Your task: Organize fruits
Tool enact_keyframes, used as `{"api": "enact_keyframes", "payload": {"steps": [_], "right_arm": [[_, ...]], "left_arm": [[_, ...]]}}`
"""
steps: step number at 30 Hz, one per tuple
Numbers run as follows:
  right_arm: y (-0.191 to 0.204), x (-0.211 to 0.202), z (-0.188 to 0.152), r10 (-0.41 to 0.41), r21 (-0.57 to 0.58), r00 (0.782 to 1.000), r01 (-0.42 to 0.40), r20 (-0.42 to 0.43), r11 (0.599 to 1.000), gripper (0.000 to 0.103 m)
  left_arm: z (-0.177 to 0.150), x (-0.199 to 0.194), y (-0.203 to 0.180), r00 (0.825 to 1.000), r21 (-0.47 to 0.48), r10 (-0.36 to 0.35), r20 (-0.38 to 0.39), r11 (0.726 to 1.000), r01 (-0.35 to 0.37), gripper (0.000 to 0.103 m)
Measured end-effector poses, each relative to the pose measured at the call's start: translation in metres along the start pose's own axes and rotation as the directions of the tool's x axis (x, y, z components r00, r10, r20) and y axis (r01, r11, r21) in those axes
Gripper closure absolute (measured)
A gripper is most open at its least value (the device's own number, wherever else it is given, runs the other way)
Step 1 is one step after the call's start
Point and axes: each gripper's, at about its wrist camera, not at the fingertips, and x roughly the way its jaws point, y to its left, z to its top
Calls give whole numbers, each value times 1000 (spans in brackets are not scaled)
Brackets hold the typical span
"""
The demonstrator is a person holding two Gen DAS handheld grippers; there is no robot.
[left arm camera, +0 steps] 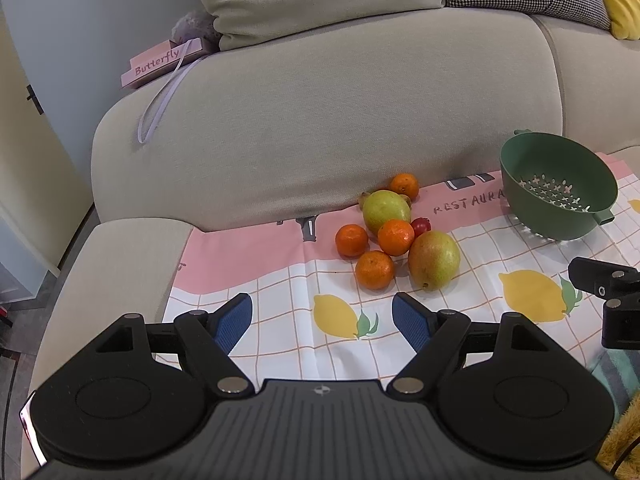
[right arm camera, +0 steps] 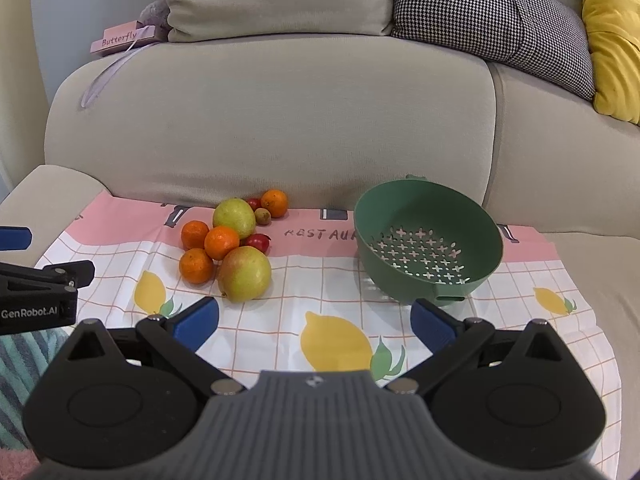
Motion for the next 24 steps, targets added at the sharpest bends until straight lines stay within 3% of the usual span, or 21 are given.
{"api": "enact_keyframes", "payload": {"steps": [24], "right_arm": [[-1, 2, -2, -9, 26, 999, 10, -34, 1000, 4]], "left_arm": [[-3, 1, 6, 1000, -29, -4, -17, 1000, 4, 10]]}}
